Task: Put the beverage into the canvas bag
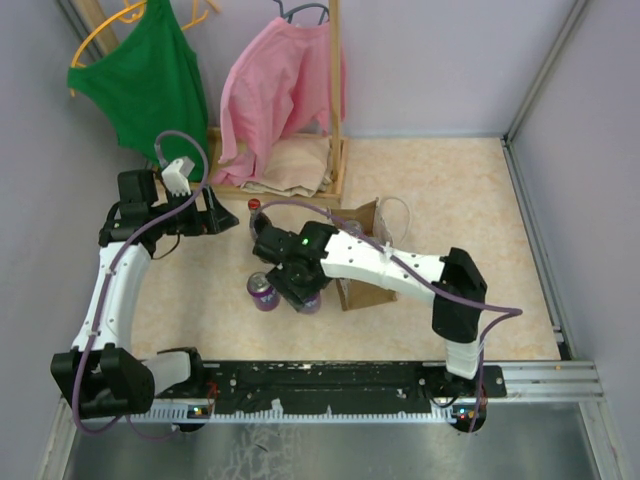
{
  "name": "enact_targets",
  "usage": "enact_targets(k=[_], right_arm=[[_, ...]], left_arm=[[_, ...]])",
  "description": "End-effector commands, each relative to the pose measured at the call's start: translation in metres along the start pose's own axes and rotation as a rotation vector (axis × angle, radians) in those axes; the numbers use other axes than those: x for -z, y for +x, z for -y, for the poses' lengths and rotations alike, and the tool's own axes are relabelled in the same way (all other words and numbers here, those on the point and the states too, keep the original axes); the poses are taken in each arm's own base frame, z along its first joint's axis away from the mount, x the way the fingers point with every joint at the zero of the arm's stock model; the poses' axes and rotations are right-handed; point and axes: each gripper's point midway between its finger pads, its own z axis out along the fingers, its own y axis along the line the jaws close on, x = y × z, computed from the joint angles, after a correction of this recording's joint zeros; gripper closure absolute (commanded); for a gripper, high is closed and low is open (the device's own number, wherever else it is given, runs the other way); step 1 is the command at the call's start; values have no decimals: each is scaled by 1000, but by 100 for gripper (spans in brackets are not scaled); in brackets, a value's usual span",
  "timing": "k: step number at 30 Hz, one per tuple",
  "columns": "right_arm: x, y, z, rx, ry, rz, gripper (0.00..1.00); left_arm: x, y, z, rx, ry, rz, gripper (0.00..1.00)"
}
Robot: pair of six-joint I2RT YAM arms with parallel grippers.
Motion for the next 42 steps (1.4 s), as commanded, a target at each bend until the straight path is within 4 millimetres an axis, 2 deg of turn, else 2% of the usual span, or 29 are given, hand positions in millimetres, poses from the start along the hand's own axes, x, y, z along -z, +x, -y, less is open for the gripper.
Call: enact_targets(k=[1,6,8,12,17,20,23,27,29,36,42], right_arm=[[98,-72,26,-60,58,348,100],[168,-112,68,-185,97,585,100],[193,-122,86,-245,119,687,100],[243,-131,127,-388,153,898,100],[251,-122,173,-499,245,933,100],[240,-112,191,-530,271,892,100],[210,-99,192,-520,256,772,100],[170,-83,178,-497,210,633,100],[157,-76,172,-498,184,593,100],[126,-61,152,-474,117,491,100],[108,-59,129,-432,75,433,100]], left_arm=[[3,-10,4,-29,21,38,6],[2,-11,6,-25,30,41,6],[3,-11,6,-27,32,43,6],[3,-12,7,-26,35,46,6],[4,-13,8,-27,37,50,6],[4,-13,9,-26,41,50,6],[4,-13,9,-28,44,50,6],[4,-12,9,-25,44,49,6],[4,-12,9,-23,45,47,6],[3,-12,9,-25,46,42,6],[2,-16,8,-28,46,40,6]])
